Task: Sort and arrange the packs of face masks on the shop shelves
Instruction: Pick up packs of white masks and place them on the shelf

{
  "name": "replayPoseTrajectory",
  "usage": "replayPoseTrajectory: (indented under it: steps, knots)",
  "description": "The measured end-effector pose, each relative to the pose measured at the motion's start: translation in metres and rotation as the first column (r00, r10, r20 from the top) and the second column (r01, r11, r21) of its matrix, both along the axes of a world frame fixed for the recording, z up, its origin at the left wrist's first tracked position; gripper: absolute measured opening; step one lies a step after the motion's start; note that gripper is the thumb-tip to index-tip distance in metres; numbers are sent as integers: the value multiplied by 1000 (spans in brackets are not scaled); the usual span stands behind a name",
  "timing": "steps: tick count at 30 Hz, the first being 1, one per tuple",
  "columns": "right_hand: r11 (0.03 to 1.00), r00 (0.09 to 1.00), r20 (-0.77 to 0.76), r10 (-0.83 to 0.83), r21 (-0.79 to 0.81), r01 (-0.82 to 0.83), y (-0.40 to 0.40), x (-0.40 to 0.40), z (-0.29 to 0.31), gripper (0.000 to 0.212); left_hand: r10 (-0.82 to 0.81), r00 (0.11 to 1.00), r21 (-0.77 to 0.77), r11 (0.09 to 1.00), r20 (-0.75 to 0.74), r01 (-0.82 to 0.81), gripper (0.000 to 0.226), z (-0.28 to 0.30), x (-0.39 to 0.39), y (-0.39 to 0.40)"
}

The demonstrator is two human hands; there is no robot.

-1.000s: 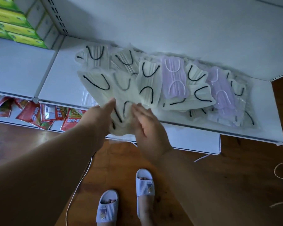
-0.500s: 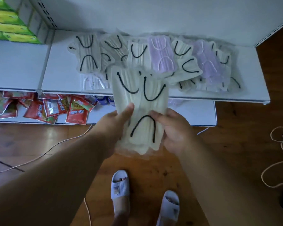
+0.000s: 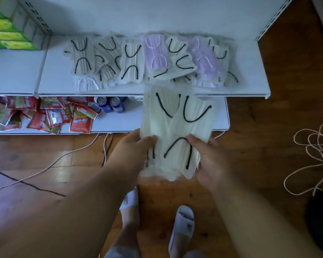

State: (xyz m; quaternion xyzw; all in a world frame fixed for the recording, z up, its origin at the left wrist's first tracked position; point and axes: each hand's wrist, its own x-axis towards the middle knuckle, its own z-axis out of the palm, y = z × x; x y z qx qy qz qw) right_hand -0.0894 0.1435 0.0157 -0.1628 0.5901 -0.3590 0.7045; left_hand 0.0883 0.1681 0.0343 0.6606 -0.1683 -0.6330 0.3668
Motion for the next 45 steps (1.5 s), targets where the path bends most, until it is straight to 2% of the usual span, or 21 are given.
replayPoseTrajectory:
  steps: [4, 6, 9, 11, 15, 21, 25, 27, 30, 31, 32, 35, 38, 40, 42, 45]
  knots:
    - [994, 995, 38, 94, -58, -92, 20, -40, 68, 43, -107, 992, -131, 985, 61, 115, 23, 59, -36, 13]
    - [990, 996, 22, 87, -110, -84, 29, -57, 103, 36, -116, 992, -188, 974, 57, 124, 24, 91, -54, 20]
    - [982, 998, -27, 50, -178, -54, 37, -76, 152, 23, -44, 999, -235, 971, 2, 44, 18, 144, -77, 33]
    - [969, 994, -75, 74, -231, -90, 39, -84, 181, 25, -7, 999, -246, 969, -51, -6, 15, 177, -84, 40]
    - [941, 984, -110, 140, -295, -167, 36, -84, 232, 26, 15, 1000, -298, 954, -24, -22, 20, 229, -77, 49]
    - [898, 975, -176, 137, -392, -197, 22, -31, 282, 12, 121, 989, -406, 911, 83, -78, 20, 286, -37, 56]
    - [832, 954, -271, 125, -495, -250, -3, 16, 304, 10, 237, 949, -434, 892, 207, -127, 12, 292, 10, 35]
    - [829, 958, -265, 110, -507, -235, -28, 45, 310, 11, 268, 925, -434, 891, 268, -132, 11, 294, 40, 17]
    - [852, 956, -279, 90, -475, -219, -70, 95, 319, 9, 295, 933, -436, 882, 208, -182, 13, 297, 89, -18]
    - [856, 944, -319, 80, -463, -229, -86, 113, 322, 5, 310, 926, -441, 877, 216, -191, 13, 299, 107, -33]
    - [851, 924, -377, 70, -460, -253, -104, 131, 325, 11, 323, 910, -453, 873, 258, -182, 11, 300, 126, -49]
    - [829, 870, -490, 54, -463, -312, -152, 175, 332, 38, 321, 886, -456, 878, 336, -145, 5, 304, 176, -101]
    - [821, 837, -546, 39, -460, -338, -196, 203, 339, 26, 294, 896, -433, 892, 333, -131, 8, 309, 208, -153]
    - [796, 813, -582, 20, -483, -365, -223, 219, 343, 18, 234, 881, -441, 897, 411, -33, 3, 314, 224, -186]
    - [768, 751, -661, -1, -481, -422, -247, 234, 343, 13, 179, 810, -420, 903, 558, 89, 15, 317, 238, -218]
    - [752, 511, -860, 1, -336, -567, -277, 250, 334, 19, 66, 590, -260, 933, 805, 250, 29, 313, 255, -254]
